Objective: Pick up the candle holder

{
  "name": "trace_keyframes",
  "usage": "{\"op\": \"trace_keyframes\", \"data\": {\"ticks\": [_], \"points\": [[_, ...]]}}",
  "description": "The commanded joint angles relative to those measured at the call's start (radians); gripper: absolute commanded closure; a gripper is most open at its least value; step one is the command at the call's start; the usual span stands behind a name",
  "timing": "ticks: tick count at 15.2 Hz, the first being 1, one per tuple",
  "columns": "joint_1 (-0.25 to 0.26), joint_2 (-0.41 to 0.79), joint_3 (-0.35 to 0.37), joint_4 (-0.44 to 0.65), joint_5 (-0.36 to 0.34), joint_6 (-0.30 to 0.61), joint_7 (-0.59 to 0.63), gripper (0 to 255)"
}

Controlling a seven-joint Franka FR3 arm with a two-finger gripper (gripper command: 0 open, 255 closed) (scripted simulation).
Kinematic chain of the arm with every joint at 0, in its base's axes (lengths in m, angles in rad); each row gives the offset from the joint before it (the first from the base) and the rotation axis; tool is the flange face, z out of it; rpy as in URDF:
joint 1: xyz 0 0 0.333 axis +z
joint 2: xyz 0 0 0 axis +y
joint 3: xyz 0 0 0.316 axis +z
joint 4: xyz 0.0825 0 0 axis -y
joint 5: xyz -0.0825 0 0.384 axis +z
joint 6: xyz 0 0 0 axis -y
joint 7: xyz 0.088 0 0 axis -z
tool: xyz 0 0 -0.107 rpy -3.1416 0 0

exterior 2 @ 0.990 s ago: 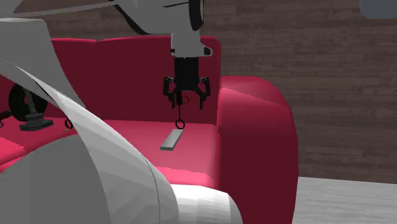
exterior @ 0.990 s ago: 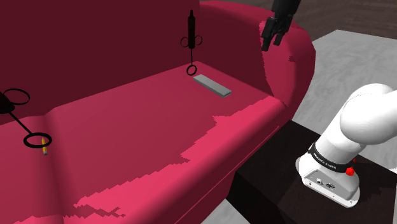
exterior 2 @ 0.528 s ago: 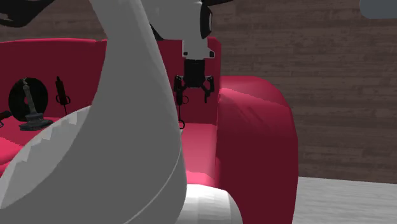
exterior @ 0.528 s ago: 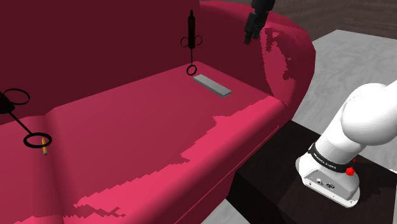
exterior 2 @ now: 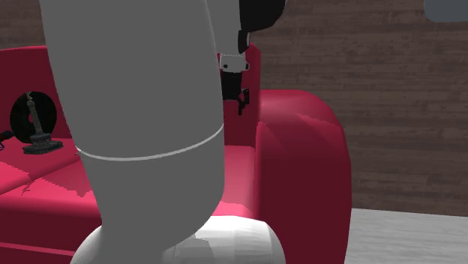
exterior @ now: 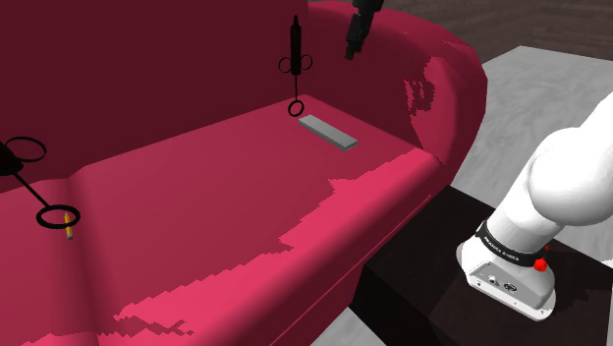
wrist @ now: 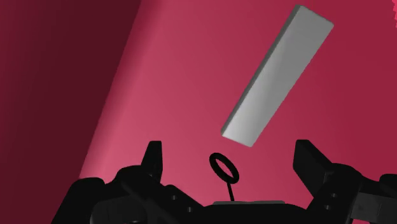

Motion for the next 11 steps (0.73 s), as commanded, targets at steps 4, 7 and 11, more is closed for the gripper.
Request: {"op": "trace_keyframes", "data": {"ticks": [4,7,11], "points": [[0.015,0.187,-0.009,0.215,0.064,-0.012,-0.142,0],[0.015,0.305,-0.004,0.369,0.103,-0.041,-0.216,0],[0.015,0.335,0.001,0.371,0.115,-0.011,-0.243,0]]}}
